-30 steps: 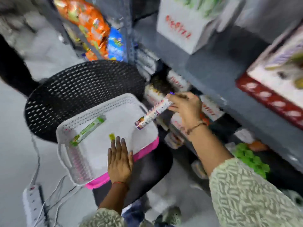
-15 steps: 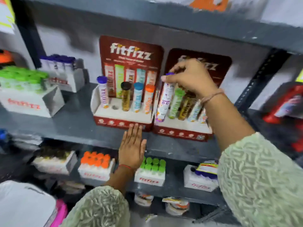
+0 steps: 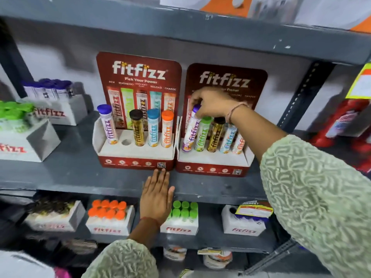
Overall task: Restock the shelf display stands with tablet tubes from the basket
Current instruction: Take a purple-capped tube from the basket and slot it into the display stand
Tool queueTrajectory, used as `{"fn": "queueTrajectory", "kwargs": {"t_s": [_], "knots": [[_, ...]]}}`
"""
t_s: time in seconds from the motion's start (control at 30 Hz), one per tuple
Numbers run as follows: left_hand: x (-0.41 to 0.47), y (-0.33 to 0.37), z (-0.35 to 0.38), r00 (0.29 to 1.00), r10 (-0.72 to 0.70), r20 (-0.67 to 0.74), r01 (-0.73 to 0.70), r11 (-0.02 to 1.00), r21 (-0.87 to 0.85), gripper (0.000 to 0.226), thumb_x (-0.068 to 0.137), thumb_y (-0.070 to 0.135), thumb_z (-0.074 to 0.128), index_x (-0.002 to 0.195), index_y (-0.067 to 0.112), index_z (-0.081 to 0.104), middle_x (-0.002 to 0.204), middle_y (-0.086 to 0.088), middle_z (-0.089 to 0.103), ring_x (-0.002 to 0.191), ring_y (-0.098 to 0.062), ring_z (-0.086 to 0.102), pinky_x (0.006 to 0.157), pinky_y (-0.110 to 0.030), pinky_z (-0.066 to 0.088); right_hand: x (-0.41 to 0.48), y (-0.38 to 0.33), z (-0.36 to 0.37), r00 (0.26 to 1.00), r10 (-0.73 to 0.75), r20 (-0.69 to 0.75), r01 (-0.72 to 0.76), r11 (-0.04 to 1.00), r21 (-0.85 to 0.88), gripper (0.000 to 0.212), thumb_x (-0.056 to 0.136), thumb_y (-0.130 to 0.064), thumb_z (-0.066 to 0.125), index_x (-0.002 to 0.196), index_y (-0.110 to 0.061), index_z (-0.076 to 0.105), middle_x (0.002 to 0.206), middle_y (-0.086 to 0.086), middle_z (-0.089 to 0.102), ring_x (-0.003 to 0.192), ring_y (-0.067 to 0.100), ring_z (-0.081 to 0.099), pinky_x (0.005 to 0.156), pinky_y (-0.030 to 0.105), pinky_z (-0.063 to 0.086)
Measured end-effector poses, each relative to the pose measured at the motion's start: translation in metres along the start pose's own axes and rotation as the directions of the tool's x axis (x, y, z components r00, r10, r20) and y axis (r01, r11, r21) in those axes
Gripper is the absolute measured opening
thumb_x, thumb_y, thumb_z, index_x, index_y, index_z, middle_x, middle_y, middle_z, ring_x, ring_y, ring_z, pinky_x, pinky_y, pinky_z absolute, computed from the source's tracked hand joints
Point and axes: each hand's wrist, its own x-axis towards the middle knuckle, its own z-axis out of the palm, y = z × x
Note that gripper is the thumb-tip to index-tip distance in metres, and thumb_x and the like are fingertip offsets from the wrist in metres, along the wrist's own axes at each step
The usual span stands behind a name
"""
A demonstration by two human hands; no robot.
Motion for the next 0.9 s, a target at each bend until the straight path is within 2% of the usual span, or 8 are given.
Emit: {"fn": "queueTrajectory", "kwargs": {"t_s": [0.13,0.2,0.27,0.33,0.47,0.6,0.73,0.9], "knots": [[0.0,-0.002,0.0,1.0,0.017,-0.011,-0.017,1.0,0.027,0.07,0.097,0.041,0.005,0.123,-0.005,0.051,0.128,-0.024,0.053,0.121,-0.043,0.044,0.107,-0.033,0.007,0.011,0.004,0.013,1.0,-0.002,0.002,0.002,1.0,-0.023,0.028,0.07,0.002,0.069,0.094,-0.012,0.07,0.105,0.005,0.068,0.089,0.011,0.054,0.07,0.016,0.038],[0.0,-0.001,-0.001,1.0,0.019,-0.009,-0.019,0.999,0.027,0.074,0.097,0.042,0.001,0.123,-0.005,0.051,0.127,-0.025,0.054,0.12,-0.043,0.046,0.107,-0.038,0.014,0.014,0.005,0.014,1.0,0.003,-0.021,-0.004,0.999,-0.048,0.029,0.072,-0.002,0.071,0.1,-0.011,0.069,0.113,0.007,0.066,0.094,0.015,0.056,0.075,0.019,0.037],[0.0,-0.001,-0.003,1.0,0.006,0.019,-0.006,1.0,0.02,0.075,0.097,0.042,-0.001,0.121,-0.005,0.053,0.123,-0.024,0.057,0.116,-0.042,0.05,0.104,-0.042,0.03,0.015,0.006,0.012,1.0,0.017,-0.021,-0.019,0.996,-0.086,0.031,0.073,-0.007,0.073,0.103,-0.01,0.067,0.116,0.008,0.064,0.092,0.015,0.053,0.074,0.022,0.037],[0.0,0.0,-0.005,0.999,-0.003,0.054,0.002,1.0,0.025,0.076,0.097,0.042,-0.001,0.12,-0.005,0.054,0.121,-0.023,0.06,0.113,-0.042,0.053,0.096,-0.054,0.039,0.016,0.006,0.011,1.0,0.028,-0.007,-0.029,0.993,-0.113,0.033,0.072,-0.011,0.075,0.104,-0.009,0.067,0.116,0.01,0.064,0.091,0.016,0.052,0.074,0.023,0.038],[0.001,-0.001,-0.004,0.997,0.01,0.074,-0.013,0.999,0.041,0.073,0.096,0.042,0.004,0.12,-0.006,0.053,0.123,-0.025,0.058,0.116,-0.043,0.05,0.097,-0.058,0.033,0.014,0.0,0.02,1.0,0.024,0.007,-0.022,0.985,-0.174,0.038,0.072,-0.017,0.076,0.108,-0.01,0.066,0.118,0.011,0.065,0.104,0.025,0.06,0.089,0.034,0.051],[0.002,-0.005,-0.001,0.996,0.045,0.082,-0.049,0.998,0.04,0.075,0.093,0.048,-0.002,0.131,-0.001,0.041,0.137,-0.02,0.045,0.13,-0.036,0.034,0.109,-0.044,0.018,0.015,-0.004,0.027,0.999,0.024,-0.03,-0.029,0.98,-0.196,0.042,0.071,-0.026,0.076,0.11,-0.013,0.066,0.117,0.009,0.067,0.105,0.027,0.061,0.092,0.04,0.052],[0.001,-0.013,0.008,0.996,0.048,0.072,-0.054,0.994,0.09,0.048,0.1,0.034,0.027,0.141,0.007,0.025,0.149,-0.012,0.028,0.139,-0.027,0.015,0.112,-0.033,0.0,0.017,-0.001,0.033,1.0,0.025,-0.002,-0.025,0.988,-0.15,0.043,0.071,-0.018,0.077,0.111,-0.01,0.065,0.117,0.012,0.067,0.105,0.027,0.062,0.093,0.036,0.051],[0.002,-0.014,0.008,0.996,0.044,0.084,-0.055,0.989,0.139,0.051,0.099,0.036,0.01,0.143,0.011,0.017,0.153,-0.008,0.02,0.14,-0.022,0.008,0.111,-0.03,-0.004,0.018,0.009,0.031,0.999,0.035,0.007,-0.034,0.992,-0.12,0.043,0.068,-0.019,0.078,0.108,-0.007,0.066,0.113,0.013,0.069,0.101,0.026,0.063,0.089,0.033,0.049]]}}
